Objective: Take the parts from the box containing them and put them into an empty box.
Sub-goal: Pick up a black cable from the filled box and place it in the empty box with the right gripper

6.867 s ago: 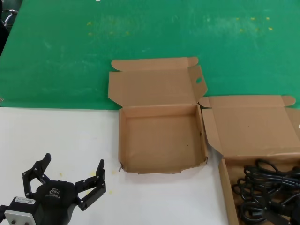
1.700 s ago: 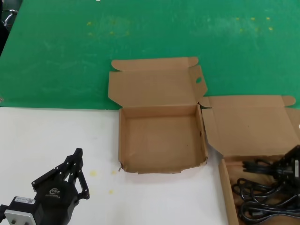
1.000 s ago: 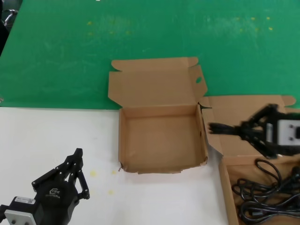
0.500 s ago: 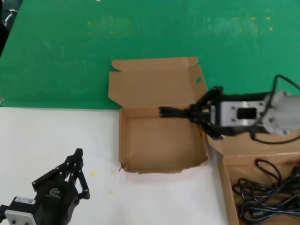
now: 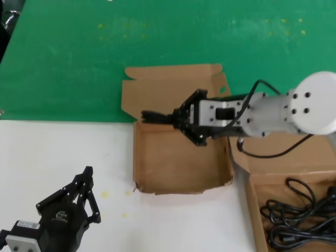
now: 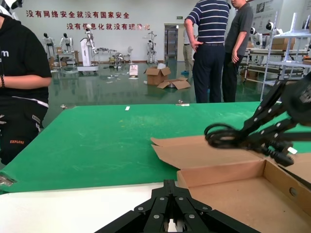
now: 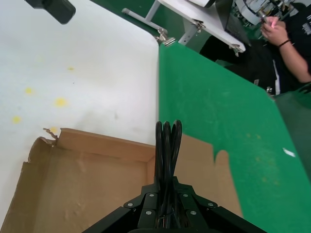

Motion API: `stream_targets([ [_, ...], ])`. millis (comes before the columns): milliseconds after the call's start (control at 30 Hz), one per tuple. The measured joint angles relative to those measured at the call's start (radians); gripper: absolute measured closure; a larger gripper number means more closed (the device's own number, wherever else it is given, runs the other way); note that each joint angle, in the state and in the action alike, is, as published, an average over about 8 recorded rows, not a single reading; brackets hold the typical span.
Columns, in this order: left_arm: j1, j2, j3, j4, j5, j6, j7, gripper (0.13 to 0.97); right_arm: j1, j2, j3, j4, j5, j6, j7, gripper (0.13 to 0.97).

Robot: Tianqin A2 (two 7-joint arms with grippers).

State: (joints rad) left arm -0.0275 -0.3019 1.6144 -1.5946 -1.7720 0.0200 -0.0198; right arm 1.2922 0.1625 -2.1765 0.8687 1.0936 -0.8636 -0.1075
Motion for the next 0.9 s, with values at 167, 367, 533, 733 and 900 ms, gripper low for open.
stream_targets([
  [167,0.000,0.000,0.000,0.000,0.000,0.000,0.000,0.964,0.033,-0.058,-0.007,-0.160,0.028,0.038,-0.084,0.909],
  [367,0.000,0.000,0.000,0.000,0.000,0.000,0.000,0.964,0.071,-0.106,-0.007,-0.333,0.061,0.081,-0.195,0.909],
  [533,0.000,0.000,0.000,0.000,0.000,0.000,0.000,0.964,0.093,-0.131,0.000,-0.436,0.088,0.105,-0.268,0.909],
  [733,0.000,0.000,0.000,0.000,0.000,0.000,0.000,0.964,0.108,-0.151,-0.003,-0.518,0.124,0.128,-0.338,0.909],
  [900,0.000,0.000,0.000,0.000,0.000,0.000,0.000,0.964,0.115,-0.159,-0.026,-0.562,0.161,0.148,-0.379,0.904],
])
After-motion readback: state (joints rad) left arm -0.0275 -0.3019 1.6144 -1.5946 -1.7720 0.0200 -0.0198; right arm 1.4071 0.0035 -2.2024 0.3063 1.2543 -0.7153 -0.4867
